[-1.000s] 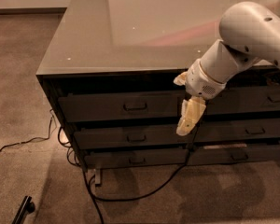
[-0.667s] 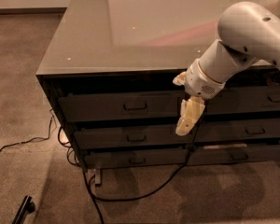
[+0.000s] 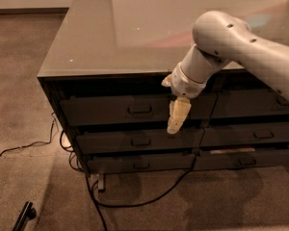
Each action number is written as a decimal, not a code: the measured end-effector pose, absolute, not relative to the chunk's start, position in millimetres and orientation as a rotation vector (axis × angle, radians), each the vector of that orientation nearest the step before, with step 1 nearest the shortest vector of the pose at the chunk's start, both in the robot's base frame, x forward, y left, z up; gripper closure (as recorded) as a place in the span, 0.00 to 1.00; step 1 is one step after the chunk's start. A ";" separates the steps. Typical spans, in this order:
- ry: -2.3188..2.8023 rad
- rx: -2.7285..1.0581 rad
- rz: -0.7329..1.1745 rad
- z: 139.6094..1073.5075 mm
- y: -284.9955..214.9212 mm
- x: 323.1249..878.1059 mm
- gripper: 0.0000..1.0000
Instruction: Open top drawer
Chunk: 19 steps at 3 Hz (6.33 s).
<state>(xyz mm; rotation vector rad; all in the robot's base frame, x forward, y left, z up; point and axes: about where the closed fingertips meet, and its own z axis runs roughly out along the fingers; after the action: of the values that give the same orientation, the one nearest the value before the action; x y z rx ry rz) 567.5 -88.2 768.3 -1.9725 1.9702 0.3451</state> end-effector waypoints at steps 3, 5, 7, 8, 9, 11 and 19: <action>2.021 -1.987 0.188 724.7 -77.2 613.1 0.00; 2.013 -1.998 0.184 722.9 -73.4 613.8 0.00; 2.082 -1.988 0.269 679.7 -73.0 626.7 0.00; 2.118 -1.976 0.259 663.5 -77.6 638.0 0.00; 2.143 -1.969 0.274 650.1 -81.0 644.6 0.00; 2.123 -1.991 0.337 651.6 -77.0 635.2 0.42; 2.123 -1.992 0.337 680.6 -76.8 635.4 0.00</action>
Offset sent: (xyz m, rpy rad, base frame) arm 0.0485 0.0193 -0.0493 -0.1084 -0.0429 -0.0076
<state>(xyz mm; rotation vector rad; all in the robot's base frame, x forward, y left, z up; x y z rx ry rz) 635.4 -76.8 680.6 -1.9916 2.1226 0.3374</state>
